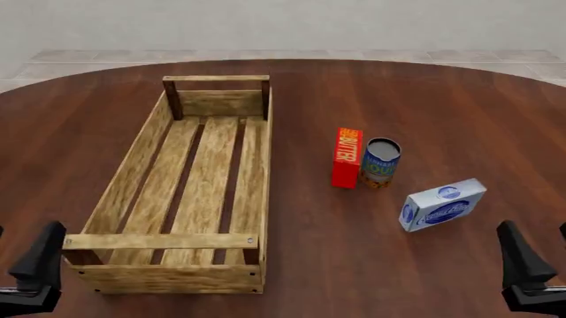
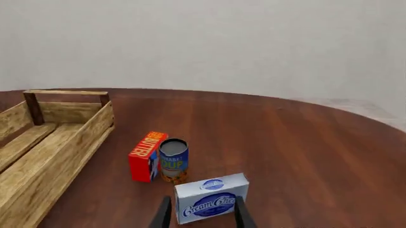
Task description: Pick up the cream cheese and put it in the tray.
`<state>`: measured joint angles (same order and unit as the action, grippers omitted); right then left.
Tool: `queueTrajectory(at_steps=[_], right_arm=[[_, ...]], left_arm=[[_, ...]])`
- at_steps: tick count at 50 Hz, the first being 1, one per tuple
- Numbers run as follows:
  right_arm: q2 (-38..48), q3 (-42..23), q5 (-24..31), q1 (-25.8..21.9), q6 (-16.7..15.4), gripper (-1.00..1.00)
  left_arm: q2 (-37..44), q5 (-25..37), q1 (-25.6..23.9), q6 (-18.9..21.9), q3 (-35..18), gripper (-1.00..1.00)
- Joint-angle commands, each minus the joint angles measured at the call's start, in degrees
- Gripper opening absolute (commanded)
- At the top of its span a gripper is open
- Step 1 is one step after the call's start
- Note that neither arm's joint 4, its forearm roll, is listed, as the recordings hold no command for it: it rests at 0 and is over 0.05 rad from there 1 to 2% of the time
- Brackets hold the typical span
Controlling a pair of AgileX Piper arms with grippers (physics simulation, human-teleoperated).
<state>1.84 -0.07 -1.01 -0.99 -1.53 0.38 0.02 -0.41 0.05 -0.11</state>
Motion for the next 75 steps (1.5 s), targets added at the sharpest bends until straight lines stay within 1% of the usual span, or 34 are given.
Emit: queueTrajectory(at_steps=[1,3,4,10,15,19,21,22,25,26,27,28,29,31,34,37,39,41,43,49,51,52,53,56,59,61,62,63,65,67,68,69,70,75], right_arm=[[-1.1,-0.2,0.9,0.5,1.8,1.0],[-1.3,-0.2,0.9,0.8,2.6,1.0],[-1.4,-0.2,0.9,0.9,2.4,1.0],[-1.3,-0.2,0.9,1.0,2.4,1.0],[-1.5,-0.2,0.9,0.8,2.5,1.0],[-1.5,-0.2,0.8,0.8,2.5,1.0],[-1.6,-0.2,0.8,0.9,2.7,1.0],[-1.6,-0.2,0.8,0.9,2.7,1.0],[-1.6,-0.2,0.7,0.9,2.7,1.0],[-1.7,-0.1,0.6,0.9,3.0,1.0],[-1.8,-0.1,0.1,0.5,4.5,1.0],[-1.8,-0.1,-0.1,0.6,5.3,1.0],[-1.8,-0.1,0.1,0.8,4.6,1.0],[-1.8,-0.1,0.2,0.8,4.2,1.0],[-1.8,-0.1,0.3,0.5,4.3,1.0],[-1.8,-0.1,0.2,0.5,4.5,1.0],[-1.8,-0.1,0.2,0.6,4.5,1.0],[-1.7,-0.1,0.3,0.5,4.8,1.0],[-1.8,-0.1,0.2,0.4,5.0,1.0],[-1.8,-0.1,0.3,0.2,4.7,1.0],[-1.8,-0.1,0.3,0.0,4.6,1.0],[-1.8,-0.1,0.3,0.1,4.5,1.0],[-1.8,-0.1,0.2,0.1,4.4,1.0],[-1.8,-0.1,0.2,0.3,4.4,1.0],[-1.8,-0.1,0.2,0.2,4.3,1.0],[-1.8,-0.1,0.2,0.2,4.4,1.0],[-1.8,-0.1,0.2,0.2,4.4,1.0],[-1.8,-0.1,0.2,0.2,4.4,1.0],[-1.8,-0.1,0.3,0.1,4.3,1.0],[-1.7,-0.1,0.3,0.1,4.3,1.0],[-1.8,-0.1,0.3,0.1,4.3,1.0],[-1.8,-0.1,0.3,0.0,4.2,1.0],[-1.8,-0.1,0.3,0.0,4.1,1.0],[-1.7,-0.1,0.4,0.4,4.0,1.0]], left_arm=[[-0.2,-0.1,-1.2,0.8,-0.1,1.0],[0.5,0.2,-0.9,-0.3,-0.1,1.0],[0.5,0.3,-1.0,-0.4,-0.1,1.0],[0.3,0.5,-1.3,-0.4,-0.1,1.0],[0.1,1.3,-2.8,0.3,-0.4,1.0],[0.3,1.9,-2.8,-0.5,-1.4,1.0],[-0.1,3.2,-3.3,-1.1,-2.2,1.0],[0.7,3.7,-4.5,-2.2,-2.8,1.0],[-0.1,6.0,-5.7,-1.5,-4.9,1.0],[0.0,7.1,-6.3,-3.1,-5.4,1.0],[0.0,7.9,-6.3,-4.4,-6.0,1.0],[-0.1,9.0,-6.4,-3.5,-7.0,1.0],[-0.1,10.0,-7.4,-2.5,-7.9,1.0],[-0.1,10.0,-7.6,-2.4,-8.0,1.0],[0.4,12.8,-7.7,-3.4,-11.4,1.0],[0.7,14.0,-8.6,-3.3,-13.4,1.0],[2.9,14.3,-9.8,-5.1,-15.2,1.0],[4.9,13.4,-11.5,-4.1,-16.7,1.0],[7.3,12.6,-12.0,-4.7,-17.5,1.0],[11.3,11.7,-12.6,-4.4,-21.0,1.0],[13.8,11.1,-13.8,-3.8,-22.1,1.0],[14.7,11.0,-14.9,-3.1,-22.8,1.0],[16.8,11.1,-16.9,-3.6,-23.9,1.0],[21.7,9.0,-17.9,-3.2,-25.2,1.0],[23.7,8.5,-18.3,-2.7,-26.6,1.0],[27.0,8.1,-22.4,-3.8,-28.5,1.0],[28.0,8.1,-22.8,-3.4,-29.2,1.0],[29.9,7.7,-23.3,-1.2,-30.4,1.0],[32.4,7.0,-23.3,-2.1,-32.0,1.0],[34.8,6.1,-24.6,-0.4,-32.7,1.0],[34.9,6.1,-24.6,-0.4,-32.7,1.0],[37.5,5.1,-24.7,-1.4,-33.6,1.0],[39.5,4.5,-24.6,-1.4,-33.8,1.0],[41.6,3.9,-24.7,-1.7,-35.2,1.0]])
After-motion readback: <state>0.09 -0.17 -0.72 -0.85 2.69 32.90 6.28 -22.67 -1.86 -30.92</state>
